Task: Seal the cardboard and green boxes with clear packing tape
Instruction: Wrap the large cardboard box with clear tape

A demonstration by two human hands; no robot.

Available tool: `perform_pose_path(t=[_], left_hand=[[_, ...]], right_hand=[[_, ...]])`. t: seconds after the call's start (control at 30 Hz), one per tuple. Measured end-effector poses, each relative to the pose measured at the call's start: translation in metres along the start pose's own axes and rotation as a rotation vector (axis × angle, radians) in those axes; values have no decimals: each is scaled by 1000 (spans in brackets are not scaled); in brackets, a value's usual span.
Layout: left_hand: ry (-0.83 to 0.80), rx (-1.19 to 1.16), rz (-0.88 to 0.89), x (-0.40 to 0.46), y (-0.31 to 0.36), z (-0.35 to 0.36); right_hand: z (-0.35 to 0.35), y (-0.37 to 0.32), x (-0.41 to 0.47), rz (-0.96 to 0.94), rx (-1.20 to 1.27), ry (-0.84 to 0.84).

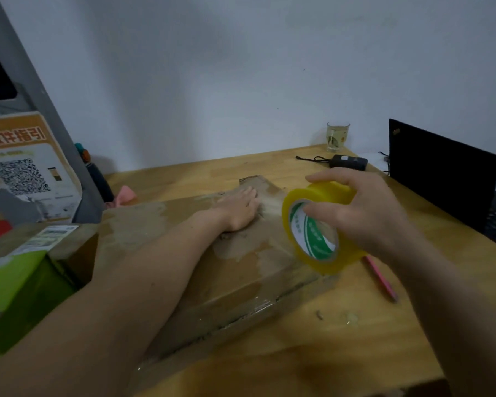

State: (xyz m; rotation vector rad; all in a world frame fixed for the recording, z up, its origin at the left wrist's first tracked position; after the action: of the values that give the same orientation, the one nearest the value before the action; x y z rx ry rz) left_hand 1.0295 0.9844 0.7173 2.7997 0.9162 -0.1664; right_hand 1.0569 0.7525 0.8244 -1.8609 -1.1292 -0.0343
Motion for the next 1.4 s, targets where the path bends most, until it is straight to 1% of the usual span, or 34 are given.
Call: perform_pose_path(t=[0.13, 0.27, 0.37, 0.43, 0.5, 0.63, 0.8, 0.93, 1.07, 1.2, 1.33, 1.4], left_hand=[[5, 61, -40, 1, -1, -3], [-26, 82, -121, 3, -4, -2], [-8, 61, -195, 4, -8, -4], [28, 39, -281, 5, -16, -8], [60, 45, -340, 5, -20, -10], [53, 61, -330, 8, -20, -8], [74, 79, -230, 8, -15, -10], [53, 93, -175, 7, -10, -9], [5, 174, -68, -6, 7, -3], [-89, 128, 111, -43, 54, 6], [-144, 170, 345, -97, 110, 29], [-159, 189, 375, -110, 114, 36]], right_hand=[[-9, 2, -14, 16, -36, -103], [5, 9, -25, 65, -162, -322], [0, 14, -33, 88, -101, -288], [1, 16, -38, 96, -97, -282], [5, 18, -40, 100, -145, -316], [14, 22, -42, 118, -251, -427], [20, 34, -53, 173, -257, -477], [21, 38, -63, 167, -261, -448], [24, 34, -63, 145, -275, -439], [25, 30, -58, 120, -274, -435], [25, 29, -61, 101, -252, -426], [24, 30, -64, 101, -246, -428]])
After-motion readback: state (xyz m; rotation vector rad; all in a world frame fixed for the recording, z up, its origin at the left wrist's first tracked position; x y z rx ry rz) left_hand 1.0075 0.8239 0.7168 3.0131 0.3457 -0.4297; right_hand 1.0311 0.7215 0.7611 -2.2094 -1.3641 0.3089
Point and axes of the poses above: each hand's wrist, its own x-axis towards the middle knuckle, its own z-axis out of the palm, y = z × x, the point moved 9 cm from there along x, towards the middle knuckle, and after that the axes turned 8 degrees about -z, right-handed, at the moved point
